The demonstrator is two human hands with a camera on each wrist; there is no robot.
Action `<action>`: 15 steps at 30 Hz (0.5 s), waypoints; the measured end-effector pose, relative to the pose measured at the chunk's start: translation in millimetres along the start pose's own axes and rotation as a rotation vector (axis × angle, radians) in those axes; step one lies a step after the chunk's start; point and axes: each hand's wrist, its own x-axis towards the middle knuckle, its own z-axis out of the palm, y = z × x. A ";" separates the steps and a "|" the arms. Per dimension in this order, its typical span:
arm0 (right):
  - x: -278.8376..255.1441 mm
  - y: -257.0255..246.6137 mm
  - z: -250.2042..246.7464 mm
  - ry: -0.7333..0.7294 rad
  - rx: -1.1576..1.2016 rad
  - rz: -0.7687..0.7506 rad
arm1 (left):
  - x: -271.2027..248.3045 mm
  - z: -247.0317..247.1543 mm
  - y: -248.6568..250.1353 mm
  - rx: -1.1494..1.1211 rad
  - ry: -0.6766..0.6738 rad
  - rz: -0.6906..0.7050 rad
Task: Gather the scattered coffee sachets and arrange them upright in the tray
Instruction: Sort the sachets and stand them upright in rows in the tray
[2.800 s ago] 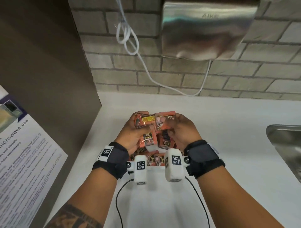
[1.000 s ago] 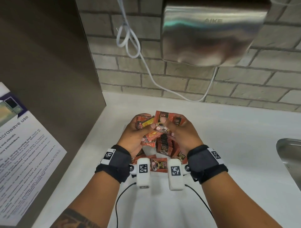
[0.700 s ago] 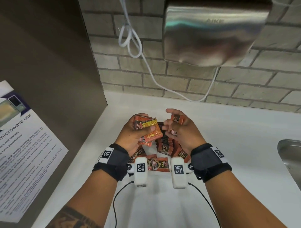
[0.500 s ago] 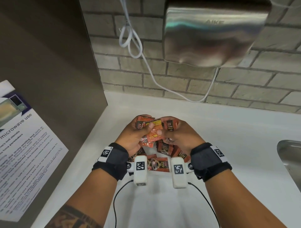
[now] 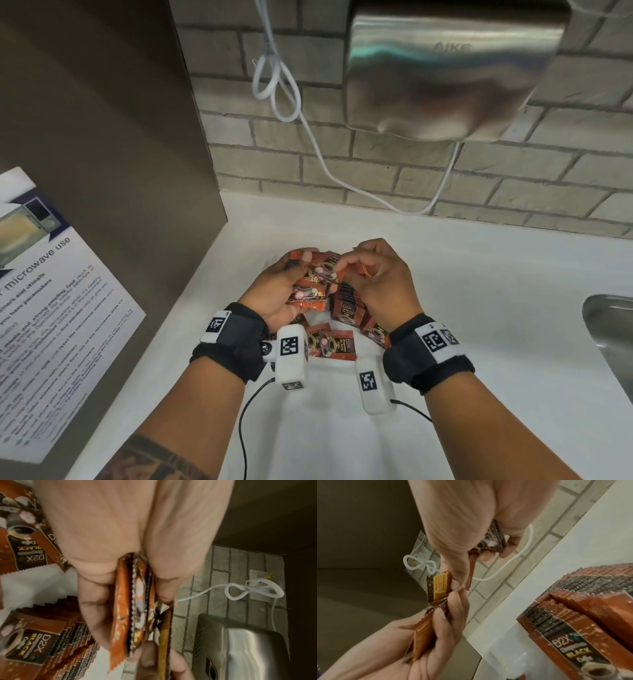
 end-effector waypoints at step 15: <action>1.6 -9.7 0.6 -0.185 0.570 0.563 | -4.1 5.8 -9.4 0.114 -0.039 0.207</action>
